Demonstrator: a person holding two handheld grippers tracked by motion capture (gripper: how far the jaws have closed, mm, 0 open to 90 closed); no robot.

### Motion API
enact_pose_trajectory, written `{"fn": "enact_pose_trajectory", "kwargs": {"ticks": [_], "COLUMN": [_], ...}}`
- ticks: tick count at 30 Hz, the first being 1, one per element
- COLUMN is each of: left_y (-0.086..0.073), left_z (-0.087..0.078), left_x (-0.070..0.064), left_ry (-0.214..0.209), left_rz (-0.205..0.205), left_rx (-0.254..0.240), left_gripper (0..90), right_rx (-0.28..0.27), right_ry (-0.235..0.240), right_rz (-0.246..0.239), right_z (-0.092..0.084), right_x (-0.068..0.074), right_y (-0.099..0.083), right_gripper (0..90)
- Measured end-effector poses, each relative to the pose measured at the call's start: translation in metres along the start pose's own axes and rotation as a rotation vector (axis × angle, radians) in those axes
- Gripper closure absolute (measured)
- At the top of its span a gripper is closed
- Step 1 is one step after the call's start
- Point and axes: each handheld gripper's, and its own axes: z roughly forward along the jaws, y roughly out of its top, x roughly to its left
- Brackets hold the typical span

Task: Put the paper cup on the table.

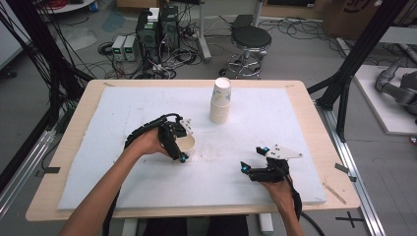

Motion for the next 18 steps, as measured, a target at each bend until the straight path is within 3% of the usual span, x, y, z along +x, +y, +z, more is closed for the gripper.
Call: {"fn": "enact_pose_trajectory", "kwargs": {"ticks": [11, 18], "left_y": [-0.003, -0.027], "left_z": [0.006, 0.000], "left_x": [0.000, -0.001], "left_ry": [0.005, -0.003], "left_rz": [-0.006, -0.054], "left_rx": [0.010, -0.076], "left_gripper": [14.0, 14.0], "right_rx": [0.001, -0.002], "right_ry": [0.004, 0.006], "right_rz": [-0.001, -0.005], "right_z": [0.000, 0.000], "right_x": [0.000, 0.000], "right_y": [0.000, 0.000], "right_gripper": [14.7, 14.8]}}
